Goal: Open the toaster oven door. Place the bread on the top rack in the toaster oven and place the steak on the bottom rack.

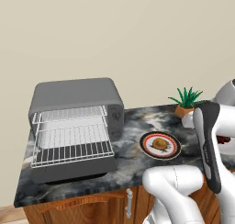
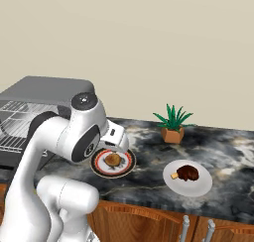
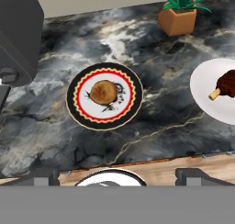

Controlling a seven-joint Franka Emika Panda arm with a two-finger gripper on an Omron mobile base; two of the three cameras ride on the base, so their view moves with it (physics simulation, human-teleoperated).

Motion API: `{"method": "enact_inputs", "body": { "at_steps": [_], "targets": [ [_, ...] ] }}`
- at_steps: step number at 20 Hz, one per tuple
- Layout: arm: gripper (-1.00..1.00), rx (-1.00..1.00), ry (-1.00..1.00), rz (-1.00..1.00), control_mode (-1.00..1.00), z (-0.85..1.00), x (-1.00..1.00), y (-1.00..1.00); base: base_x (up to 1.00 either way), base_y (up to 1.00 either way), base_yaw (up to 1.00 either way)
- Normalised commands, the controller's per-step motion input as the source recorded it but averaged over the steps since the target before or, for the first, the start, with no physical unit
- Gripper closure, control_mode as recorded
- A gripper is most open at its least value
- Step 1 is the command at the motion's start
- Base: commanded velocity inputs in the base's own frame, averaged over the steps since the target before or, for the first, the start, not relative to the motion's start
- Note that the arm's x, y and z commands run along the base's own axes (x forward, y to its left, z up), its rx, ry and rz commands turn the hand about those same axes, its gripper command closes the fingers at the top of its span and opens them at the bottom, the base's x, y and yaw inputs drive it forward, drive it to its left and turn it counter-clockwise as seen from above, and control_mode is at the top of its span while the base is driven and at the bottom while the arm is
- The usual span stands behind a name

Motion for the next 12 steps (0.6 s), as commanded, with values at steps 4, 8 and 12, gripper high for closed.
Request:
{"method": "enact_inputs", "body": {
  "at_steps": [4, 8, 12],
  "targets": [
    [-1.0, 0.0, 0.04, 0.0, -1.0, 0.0, 0.1, -0.09, 0.0, 0.0, 0.0],
    [-1.0, 0.0, 0.03, -0.01, -1.0, 0.0, 0.09, -0.06, 0.0, 0.0, 0.0],
    [-1.0, 0.0, 0.04, 0.0, -1.0, 0.0, 0.09, -0.05, 0.0, 0.0, 0.0]
  ]
}}
